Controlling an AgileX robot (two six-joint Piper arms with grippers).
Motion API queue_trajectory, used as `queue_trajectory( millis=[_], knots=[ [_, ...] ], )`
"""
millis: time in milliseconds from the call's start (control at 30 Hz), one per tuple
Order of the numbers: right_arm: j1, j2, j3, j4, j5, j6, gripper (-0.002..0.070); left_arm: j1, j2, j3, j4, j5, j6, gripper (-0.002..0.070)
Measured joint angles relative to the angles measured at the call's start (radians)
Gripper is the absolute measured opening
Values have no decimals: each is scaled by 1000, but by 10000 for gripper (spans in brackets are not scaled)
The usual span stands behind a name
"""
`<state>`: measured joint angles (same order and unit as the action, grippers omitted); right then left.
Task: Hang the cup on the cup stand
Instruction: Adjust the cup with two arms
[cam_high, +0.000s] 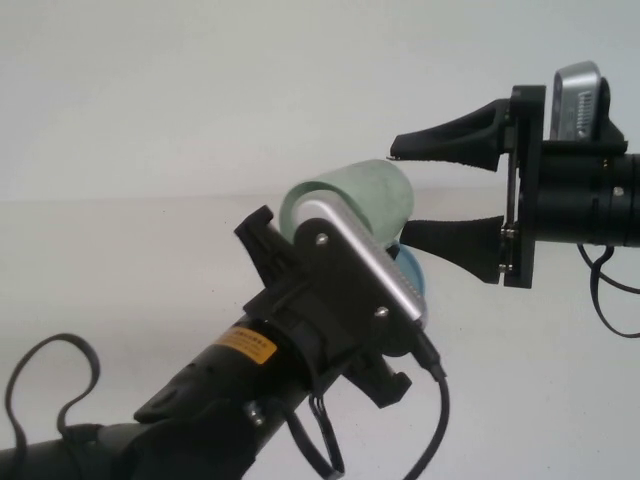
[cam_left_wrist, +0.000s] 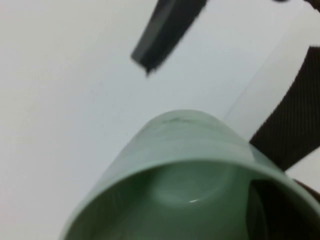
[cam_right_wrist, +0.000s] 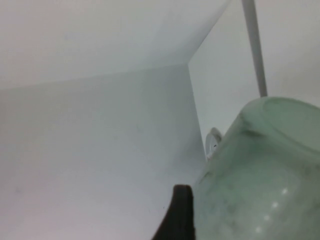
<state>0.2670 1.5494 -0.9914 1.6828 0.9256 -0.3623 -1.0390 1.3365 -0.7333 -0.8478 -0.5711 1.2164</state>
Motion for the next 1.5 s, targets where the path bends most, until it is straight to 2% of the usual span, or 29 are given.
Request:
queue_trajectory(
  millis=[400, 500, 800, 1200, 1333, 1500],
  knots=[
    [0, 72, 0, 2, -66, 34, 648, -2, 41, -9, 67, 8, 3, 11],
    [0, 74, 0, 2, -66, 37, 643, -2, 43, -9, 45, 8, 3, 11],
    [0, 74, 0, 11, -57, 50, 516, -2, 47, -17, 60, 18, -14, 11],
    [-2, 78, 0, 3, -51, -2, 503, -2, 48, -25, 33, 57, -32, 20],
    [-2, 78, 0, 8, -47, -34, 503, -2, 48, -45, -28, 77, -32, 80],
    [-14, 78, 0, 8, -28, -61, 502, -2, 23, -54, -63, 87, -39, 239]
  ],
)
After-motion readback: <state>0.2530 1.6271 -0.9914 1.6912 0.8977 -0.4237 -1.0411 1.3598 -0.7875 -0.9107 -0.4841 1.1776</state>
